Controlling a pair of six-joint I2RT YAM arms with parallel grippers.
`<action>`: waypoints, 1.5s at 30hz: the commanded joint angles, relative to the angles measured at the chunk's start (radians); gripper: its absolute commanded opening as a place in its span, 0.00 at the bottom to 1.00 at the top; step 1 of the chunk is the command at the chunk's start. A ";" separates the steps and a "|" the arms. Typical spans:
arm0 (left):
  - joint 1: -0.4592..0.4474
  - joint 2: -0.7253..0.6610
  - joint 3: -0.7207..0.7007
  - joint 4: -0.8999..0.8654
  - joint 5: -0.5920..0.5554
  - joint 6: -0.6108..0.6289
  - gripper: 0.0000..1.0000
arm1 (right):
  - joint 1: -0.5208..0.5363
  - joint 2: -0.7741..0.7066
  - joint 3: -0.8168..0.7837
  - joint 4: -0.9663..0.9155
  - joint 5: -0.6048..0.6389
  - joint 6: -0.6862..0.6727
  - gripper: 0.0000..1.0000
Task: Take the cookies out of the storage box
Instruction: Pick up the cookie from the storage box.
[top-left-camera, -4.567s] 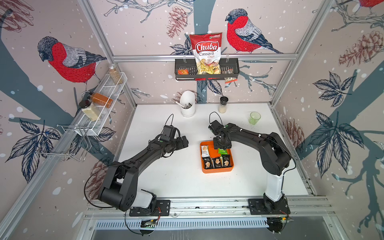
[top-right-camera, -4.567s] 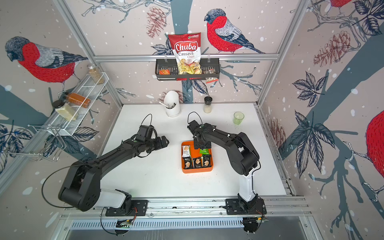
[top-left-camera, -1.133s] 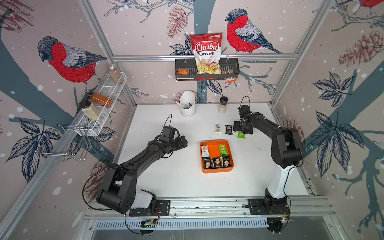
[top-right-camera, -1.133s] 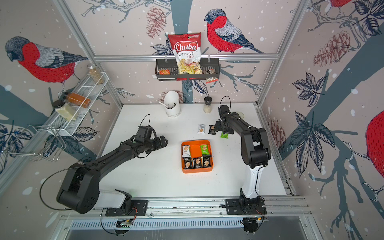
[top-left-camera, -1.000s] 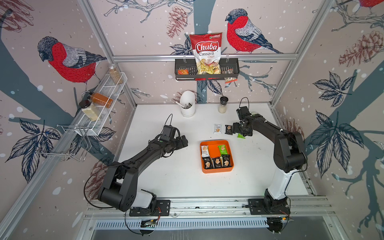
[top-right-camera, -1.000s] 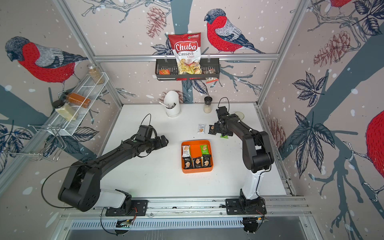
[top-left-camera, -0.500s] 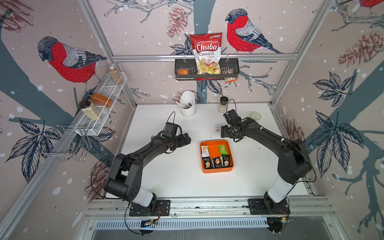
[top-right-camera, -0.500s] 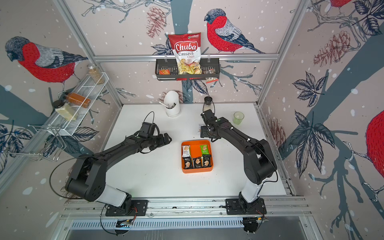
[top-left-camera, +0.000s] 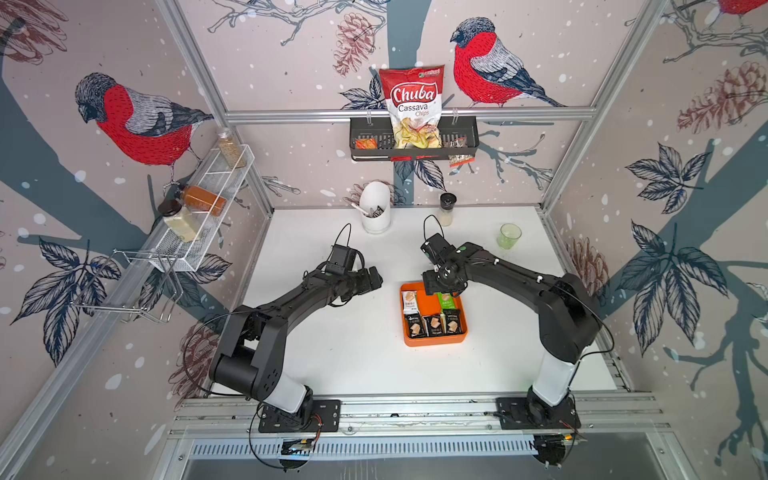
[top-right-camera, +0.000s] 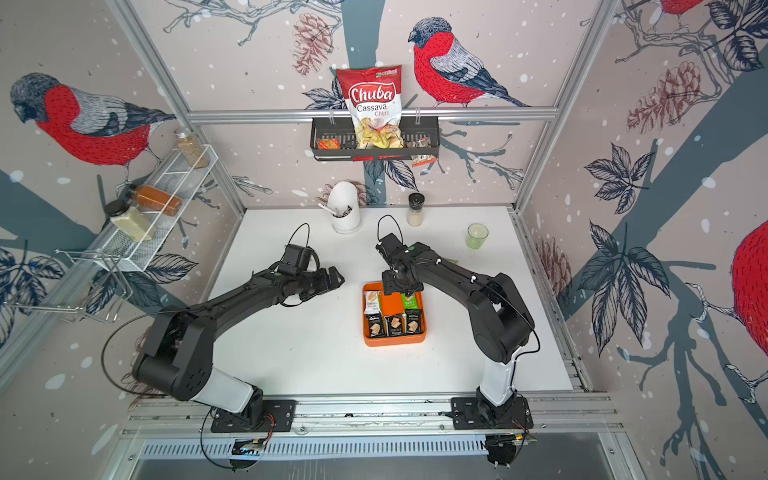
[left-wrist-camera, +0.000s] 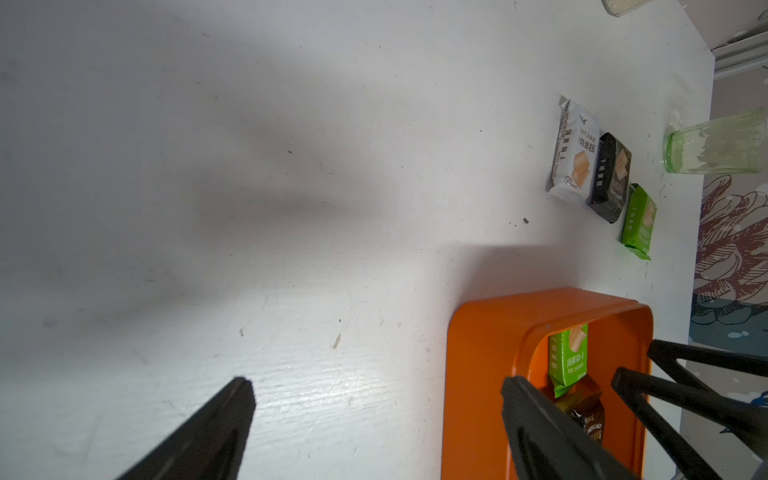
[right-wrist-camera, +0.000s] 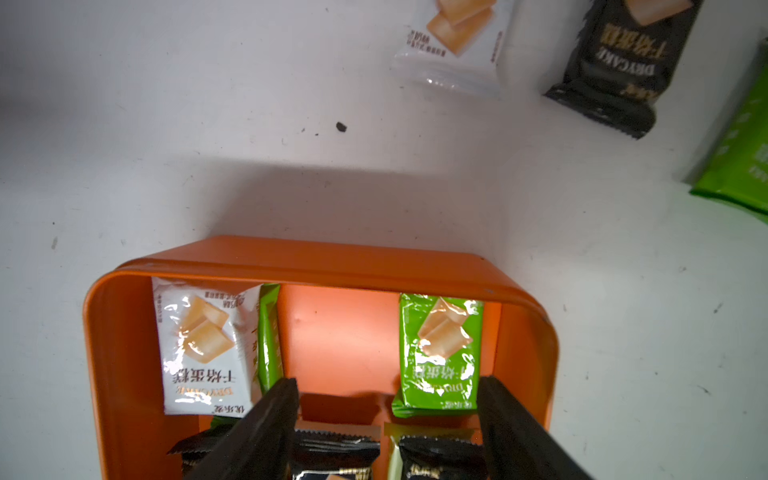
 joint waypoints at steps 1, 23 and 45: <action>0.003 -0.001 0.009 0.006 0.001 0.020 0.97 | 0.012 0.039 0.029 -0.030 0.012 0.025 0.72; 0.003 -0.054 -0.027 -0.013 -0.039 0.027 0.96 | -0.041 0.133 0.002 -0.025 0.054 0.088 0.72; 0.003 -0.098 -0.068 0.001 -0.058 -0.013 0.97 | -0.041 0.116 0.000 -0.002 0.045 -0.028 0.76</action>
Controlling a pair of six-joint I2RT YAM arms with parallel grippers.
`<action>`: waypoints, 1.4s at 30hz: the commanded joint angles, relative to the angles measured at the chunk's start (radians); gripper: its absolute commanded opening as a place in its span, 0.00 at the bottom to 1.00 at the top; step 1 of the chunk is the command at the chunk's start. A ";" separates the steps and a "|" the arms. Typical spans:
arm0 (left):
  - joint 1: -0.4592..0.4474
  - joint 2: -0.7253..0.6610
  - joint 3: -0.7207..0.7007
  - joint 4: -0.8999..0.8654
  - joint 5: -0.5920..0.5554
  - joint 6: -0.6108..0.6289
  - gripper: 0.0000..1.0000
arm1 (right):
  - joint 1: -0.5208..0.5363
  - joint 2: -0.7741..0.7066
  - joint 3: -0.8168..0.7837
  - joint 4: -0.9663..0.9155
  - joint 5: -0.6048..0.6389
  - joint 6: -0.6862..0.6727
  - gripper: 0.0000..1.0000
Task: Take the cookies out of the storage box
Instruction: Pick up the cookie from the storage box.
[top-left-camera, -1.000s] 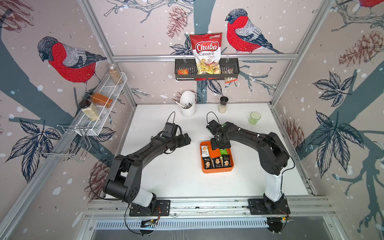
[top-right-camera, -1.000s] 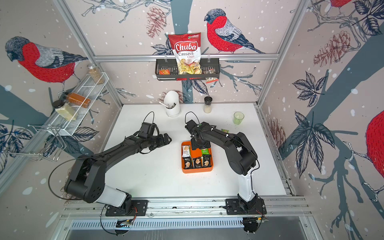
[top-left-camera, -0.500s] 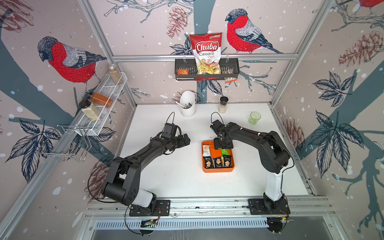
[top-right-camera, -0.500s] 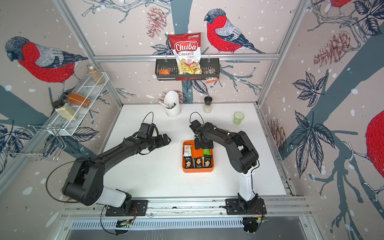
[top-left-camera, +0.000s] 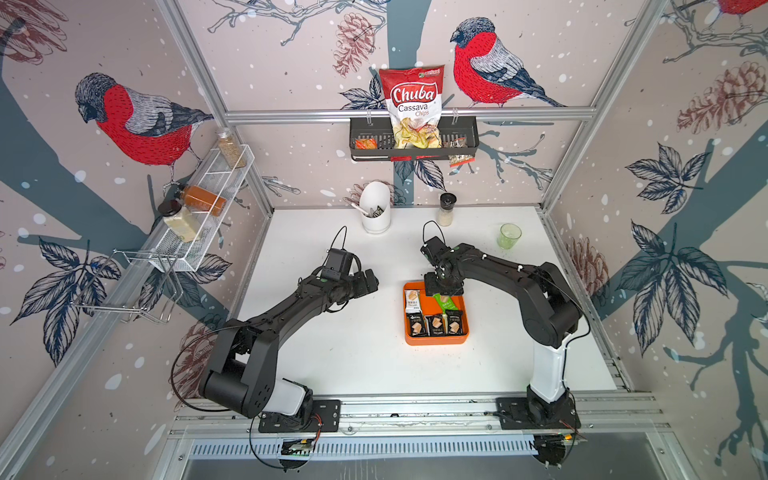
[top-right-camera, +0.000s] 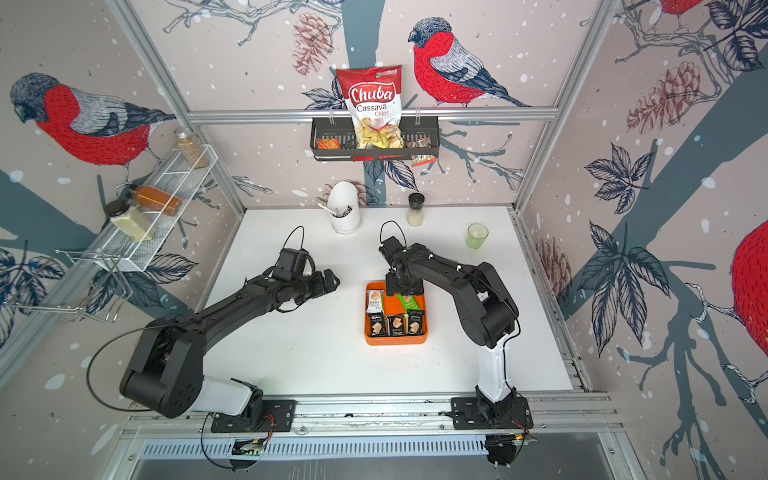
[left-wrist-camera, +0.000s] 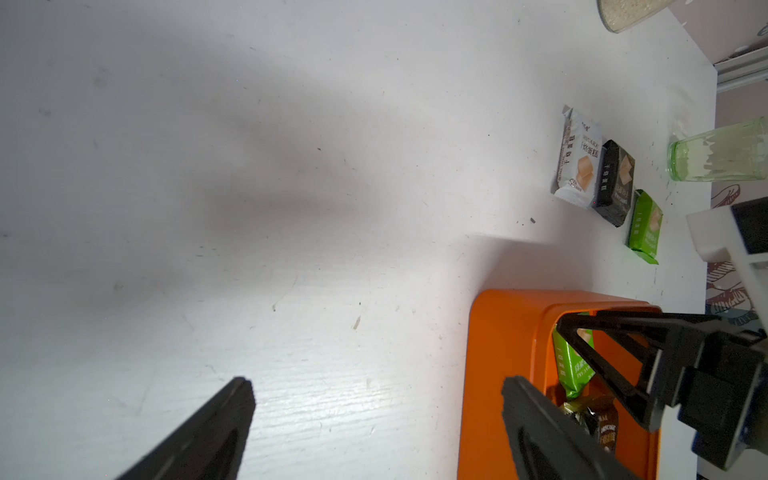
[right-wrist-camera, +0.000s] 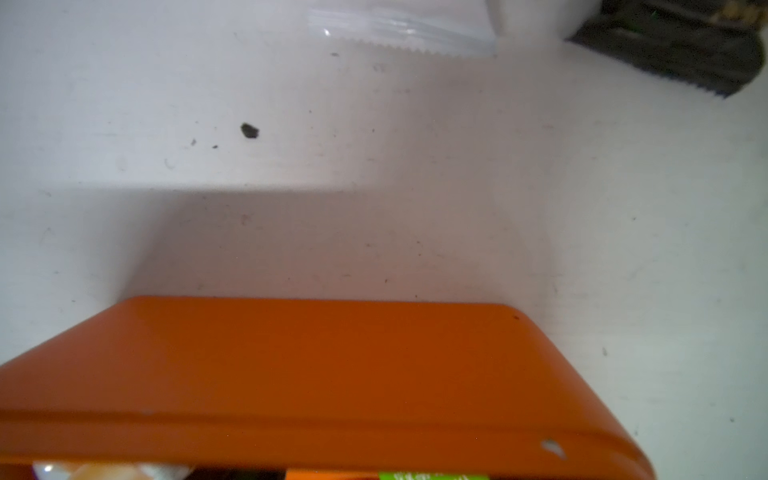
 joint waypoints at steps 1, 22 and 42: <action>0.003 -0.010 -0.006 0.009 -0.007 -0.012 0.97 | 0.010 0.000 -0.007 -0.049 0.069 -0.091 0.76; 0.003 -0.010 0.006 0.000 -0.005 -0.012 0.97 | -0.015 0.040 -0.028 -0.031 0.012 -0.198 0.73; 0.002 -0.001 0.027 -0.015 -0.008 0.019 0.97 | -0.015 0.023 0.015 -0.016 0.025 -0.158 0.45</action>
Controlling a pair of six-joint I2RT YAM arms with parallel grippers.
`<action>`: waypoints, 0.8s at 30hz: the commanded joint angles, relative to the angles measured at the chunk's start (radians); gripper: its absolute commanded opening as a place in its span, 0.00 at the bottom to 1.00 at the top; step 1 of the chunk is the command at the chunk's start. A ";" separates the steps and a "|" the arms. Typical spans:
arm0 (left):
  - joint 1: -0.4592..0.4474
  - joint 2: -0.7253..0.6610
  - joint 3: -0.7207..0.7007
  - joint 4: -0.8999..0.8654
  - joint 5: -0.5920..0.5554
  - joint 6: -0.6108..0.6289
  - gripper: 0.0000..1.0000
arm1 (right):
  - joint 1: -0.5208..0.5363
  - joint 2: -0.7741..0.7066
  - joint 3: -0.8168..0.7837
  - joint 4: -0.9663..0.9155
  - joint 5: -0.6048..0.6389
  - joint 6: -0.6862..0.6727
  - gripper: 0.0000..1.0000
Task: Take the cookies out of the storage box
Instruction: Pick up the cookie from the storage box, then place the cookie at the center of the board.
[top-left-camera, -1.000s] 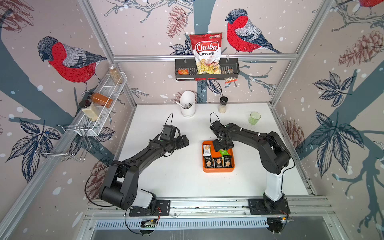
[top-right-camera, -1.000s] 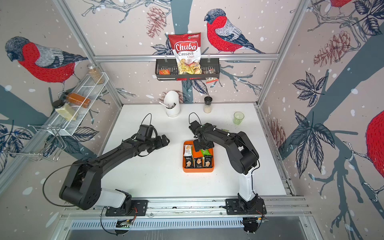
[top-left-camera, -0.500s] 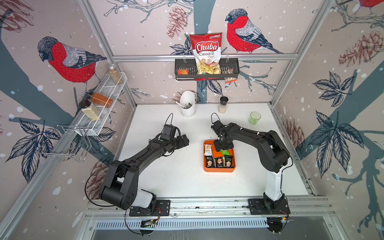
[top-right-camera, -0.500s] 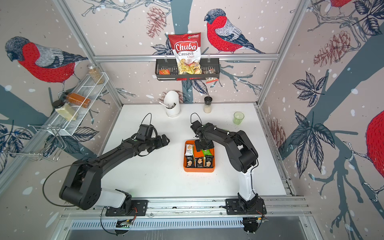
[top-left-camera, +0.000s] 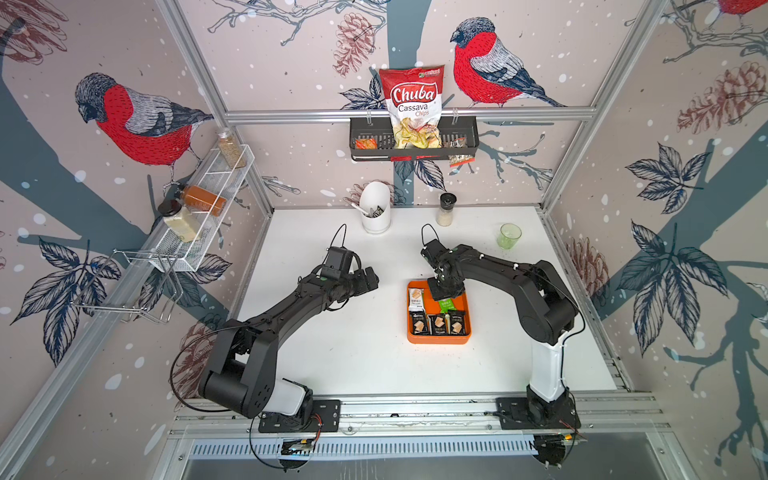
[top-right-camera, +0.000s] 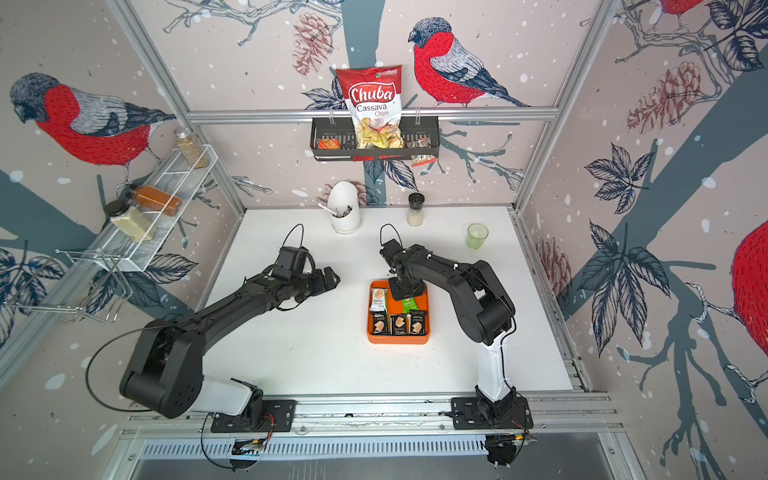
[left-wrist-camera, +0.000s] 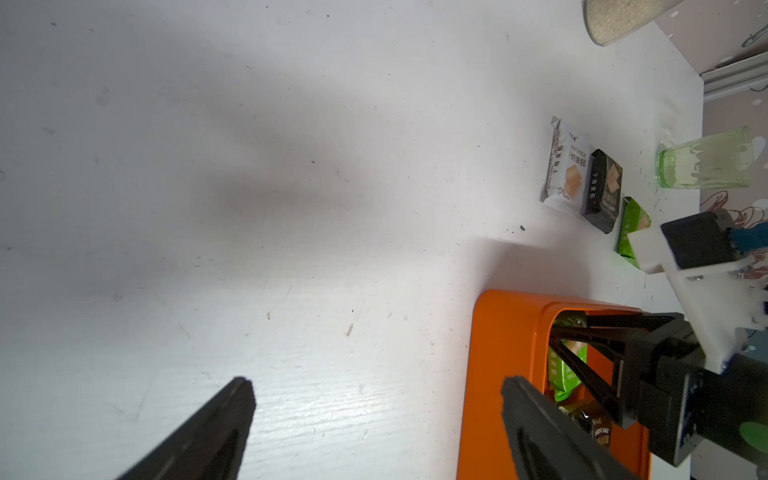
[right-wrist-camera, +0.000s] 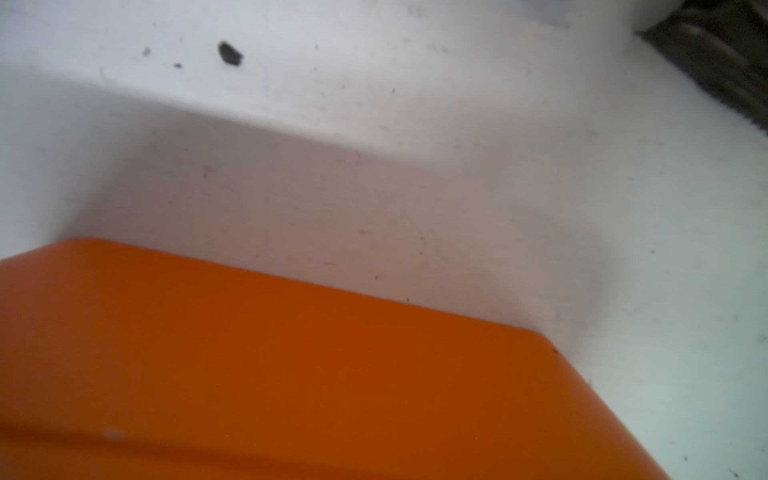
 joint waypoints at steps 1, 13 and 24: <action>0.003 -0.001 0.005 -0.014 -0.009 0.019 0.97 | 0.001 -0.015 0.015 0.004 0.023 0.019 0.45; 0.004 0.006 -0.007 0.005 0.011 0.011 0.97 | 0.009 -0.147 -0.012 0.011 -0.064 0.064 0.45; 0.004 0.002 -0.007 0.008 0.019 0.000 0.97 | -0.091 -0.301 -0.077 0.063 -0.156 0.092 0.45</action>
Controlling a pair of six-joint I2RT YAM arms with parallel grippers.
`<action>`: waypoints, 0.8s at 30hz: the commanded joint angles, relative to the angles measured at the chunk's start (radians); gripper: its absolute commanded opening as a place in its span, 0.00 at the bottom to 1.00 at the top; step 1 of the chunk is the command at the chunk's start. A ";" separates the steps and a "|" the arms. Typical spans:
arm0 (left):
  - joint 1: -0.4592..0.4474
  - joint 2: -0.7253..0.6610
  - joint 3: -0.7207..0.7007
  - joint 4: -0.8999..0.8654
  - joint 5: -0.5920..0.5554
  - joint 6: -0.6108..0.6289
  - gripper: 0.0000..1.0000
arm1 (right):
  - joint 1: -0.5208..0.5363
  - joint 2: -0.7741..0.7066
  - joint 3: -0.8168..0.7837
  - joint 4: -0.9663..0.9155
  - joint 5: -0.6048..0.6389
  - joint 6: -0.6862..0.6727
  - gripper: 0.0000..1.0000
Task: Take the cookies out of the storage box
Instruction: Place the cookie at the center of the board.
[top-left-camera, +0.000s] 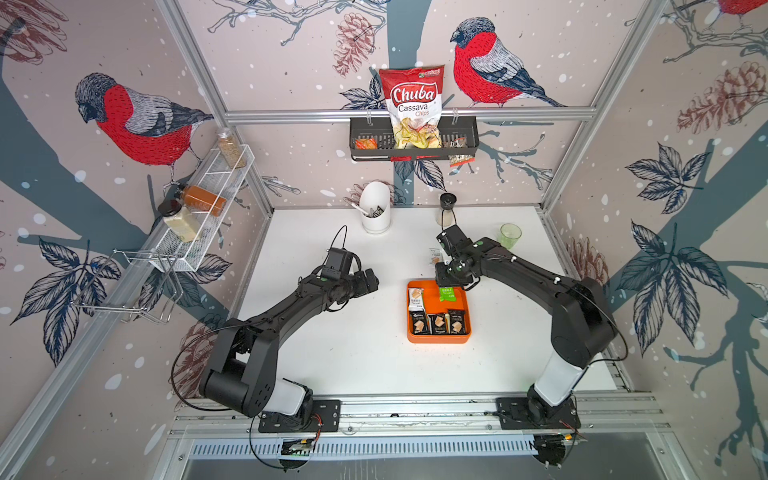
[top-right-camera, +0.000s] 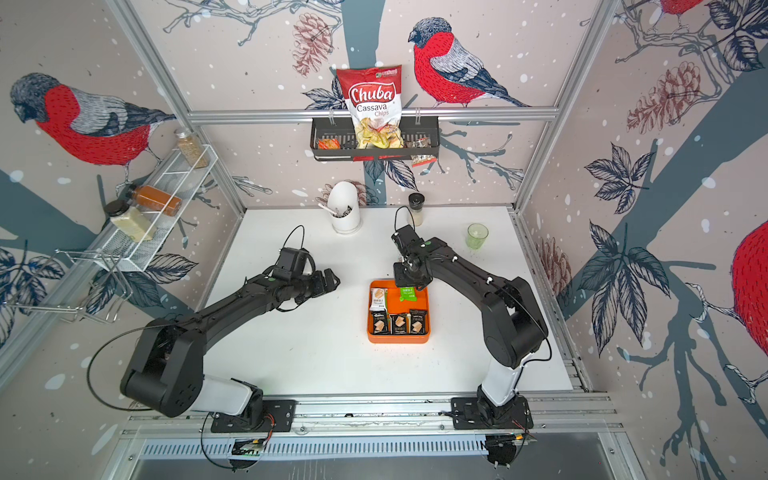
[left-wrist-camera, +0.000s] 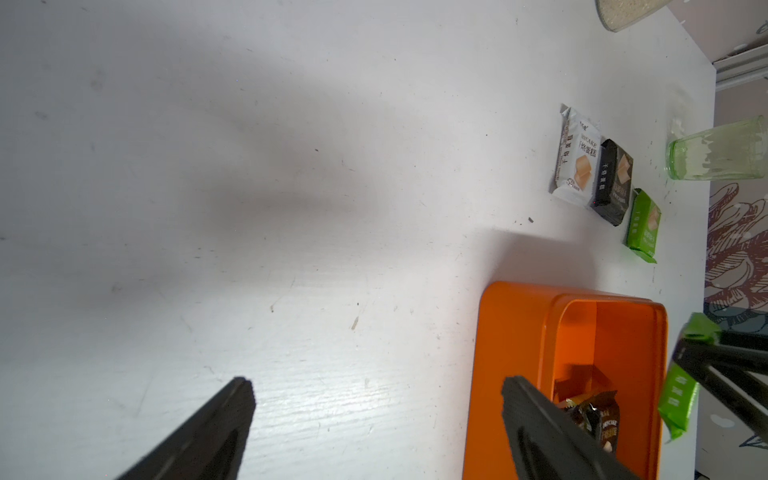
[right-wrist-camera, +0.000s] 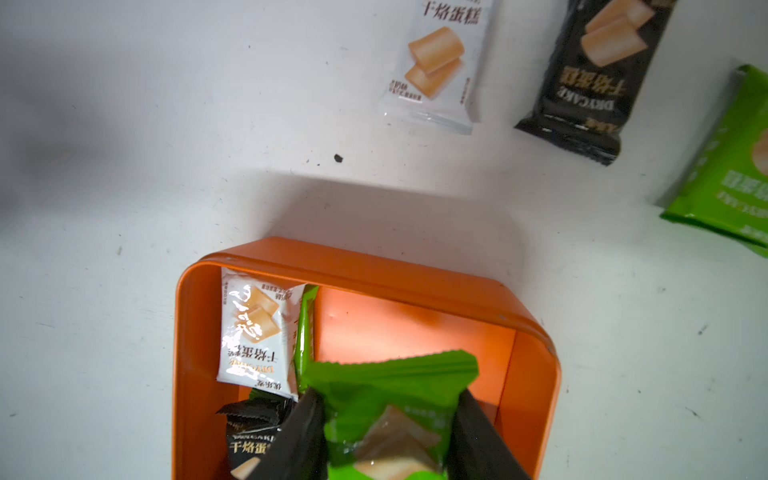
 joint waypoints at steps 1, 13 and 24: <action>0.003 -0.004 0.002 0.014 0.012 -0.001 0.97 | -0.042 -0.050 -0.028 0.031 -0.036 0.014 0.45; 0.003 -0.009 -0.005 0.009 0.007 -0.004 0.97 | -0.303 -0.106 -0.195 0.061 0.045 -0.009 0.46; 0.003 -0.024 -0.012 0.006 -0.005 -0.010 0.97 | -0.342 0.019 -0.225 0.114 0.091 -0.020 0.46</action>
